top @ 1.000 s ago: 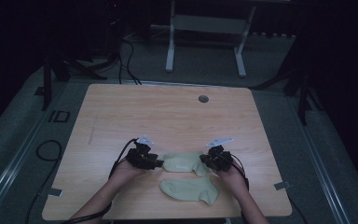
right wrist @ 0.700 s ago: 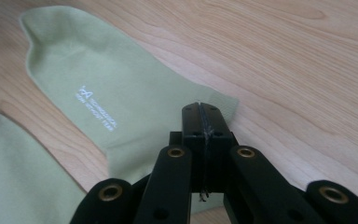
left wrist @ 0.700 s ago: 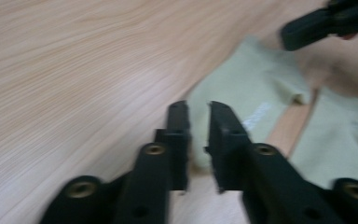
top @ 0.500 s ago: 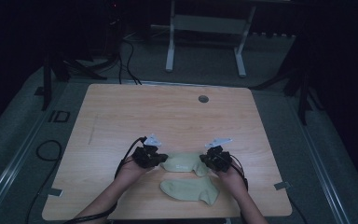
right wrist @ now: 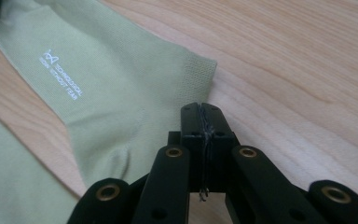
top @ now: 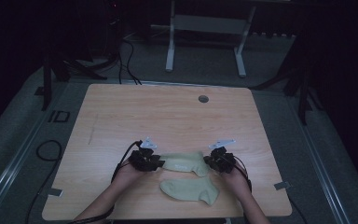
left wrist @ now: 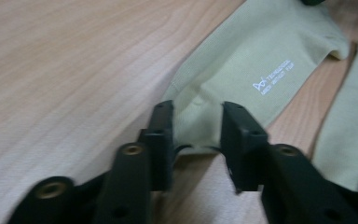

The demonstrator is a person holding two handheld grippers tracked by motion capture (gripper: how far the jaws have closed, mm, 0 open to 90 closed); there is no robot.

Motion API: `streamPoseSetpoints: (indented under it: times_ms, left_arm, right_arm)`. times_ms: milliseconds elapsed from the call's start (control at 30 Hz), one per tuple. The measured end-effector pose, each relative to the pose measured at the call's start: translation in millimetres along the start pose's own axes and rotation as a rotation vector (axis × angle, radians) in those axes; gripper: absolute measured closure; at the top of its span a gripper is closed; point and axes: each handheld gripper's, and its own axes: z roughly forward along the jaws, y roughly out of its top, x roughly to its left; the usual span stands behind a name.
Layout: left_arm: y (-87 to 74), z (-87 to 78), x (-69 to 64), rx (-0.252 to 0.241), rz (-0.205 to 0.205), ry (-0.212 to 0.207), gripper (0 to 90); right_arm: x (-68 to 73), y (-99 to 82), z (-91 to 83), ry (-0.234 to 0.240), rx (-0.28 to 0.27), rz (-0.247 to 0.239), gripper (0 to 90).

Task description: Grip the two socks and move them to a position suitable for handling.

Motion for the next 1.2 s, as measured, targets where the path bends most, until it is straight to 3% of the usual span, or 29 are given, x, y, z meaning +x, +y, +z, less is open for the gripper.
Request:
streamPoseSetpoints:
  times_ms: [133, 233, 300, 400, 500, 767, 867, 1033, 1067, 1200]
  left_arm:
    - [-1.3, -8.1, 6.9, -0.042, -0.017, 0.023, 63.2]
    - [1.2, -16.3, 7.5, -0.09, -0.006, 0.022, 80.5]
    - [5.0, -19.5, 3.1, -0.11, 0.046, 0.023, 89.5]
    - [12.9, -15.6, -8.2, -0.104, 0.121, 0.008, 89.8]
    - [19.1, -4.8, -13.7, -0.071, 0.149, 0.016, 89.8]
    - [18.9, 20.5, 0.2, -0.015, 0.117, 0.058, 89.7]
    - [14.7, 19.7, 2.7, -0.032, 0.073, 0.03, 89.7]
    - [10.7, 18.0, -1.7, -0.037, 0.072, 0.01, 89.6]
    - [10.0, 18.5, -1.8, -0.041, 0.051, -0.017, 89.6]
    - [11.8, 20.0, -1.8, -0.043, 0.059, -0.006, 89.5]
  right_arm:
    - [-1.2, 0.5, 0.2, -0.001, 0.003, 0.002, 88.7]
    - [-1.9, 0.9, 0.2, 0.0, 0.005, 0.002, 88.7]
    - [-2.0, 1.2, 0.5, -0.001, 0.005, -0.001, 88.7]
    - [-2.0, 0.9, 0.8, 0.002, 0.004, 0.005, 88.8]
    - [-2.5, 0.5, 0.7, 0.005, 0.003, 0.006, 88.8]
    - [-2.8, 0.8, 1.0, 0.01, 0.007, 0.006, 88.9]
    - [-3.6, 0.6, 1.2, 0.01, 0.005, 0.008, 88.9]
    - [-11.2, 1.0, 1.6, -0.007, 0.0, 0.025, 89.0]
    - [-13.9, 1.9, 1.9, -0.01, 0.0, 0.03, 89.0]
    - [-16.9, 3.8, 2.4, -0.025, 0.007, 0.034, 89.0]
